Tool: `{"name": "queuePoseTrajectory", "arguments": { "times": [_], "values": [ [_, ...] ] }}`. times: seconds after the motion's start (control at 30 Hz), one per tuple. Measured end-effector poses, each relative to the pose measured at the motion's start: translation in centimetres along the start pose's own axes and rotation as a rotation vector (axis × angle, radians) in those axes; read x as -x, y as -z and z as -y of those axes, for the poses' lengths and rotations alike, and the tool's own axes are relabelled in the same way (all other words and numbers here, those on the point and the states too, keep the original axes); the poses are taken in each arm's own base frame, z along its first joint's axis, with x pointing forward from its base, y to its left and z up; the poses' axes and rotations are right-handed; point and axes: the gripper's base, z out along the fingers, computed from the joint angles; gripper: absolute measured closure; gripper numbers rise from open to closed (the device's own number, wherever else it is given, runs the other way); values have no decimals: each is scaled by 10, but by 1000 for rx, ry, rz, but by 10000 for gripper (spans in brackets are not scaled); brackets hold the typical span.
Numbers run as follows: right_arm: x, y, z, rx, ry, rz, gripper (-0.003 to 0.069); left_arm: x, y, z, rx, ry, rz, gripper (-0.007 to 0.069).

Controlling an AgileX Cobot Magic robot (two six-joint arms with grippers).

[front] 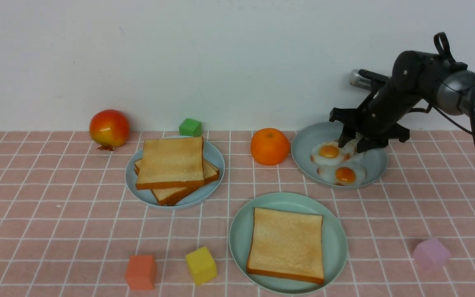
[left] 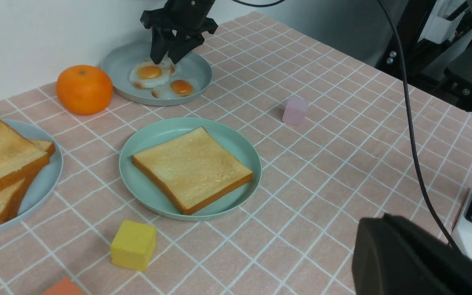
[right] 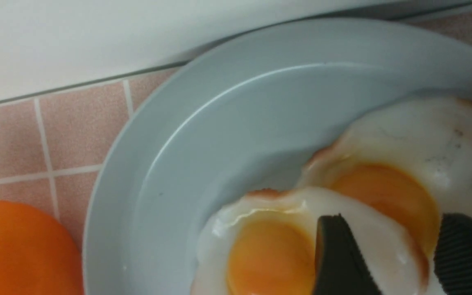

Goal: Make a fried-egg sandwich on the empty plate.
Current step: Use the right arm to grab a fried egg

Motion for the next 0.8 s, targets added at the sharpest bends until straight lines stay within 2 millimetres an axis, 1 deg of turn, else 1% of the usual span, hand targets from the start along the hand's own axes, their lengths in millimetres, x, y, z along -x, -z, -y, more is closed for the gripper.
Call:
{"name": "queuePoseTrajectory", "arguments": {
  "times": [0.3, 0.4, 0.57, 0.6, 0.67, 0.77, 0.8],
  "values": [
    [-1, 0, -1, 10, -9, -10, 294, 0, 0, 0, 0, -1, 0, 612],
    [-1, 0, -1, 10, -9, -11, 305, 0, 0, 0, 0, 0, 0, 612],
    [-1, 0, -1, 10, -8, -12, 359, 0, 0, 0, 0, 0, 0, 612],
    [-1, 0, -1, 10, -8, -12, 383, 0, 0, 0, 0, 1, 0, 612],
    [-1, 0, -1, 11, -8, -11, 396, 0, 0, 0, 0, 1, 0, 612],
    [0, 0, -2, 17, -12, -3, 445, 0, 0, 0, 0, 1, 0, 612],
    [0, 0, -2, 18, -13, -3, 448, 0, 0, 0, 0, 1, 0, 612]
  ]
}}
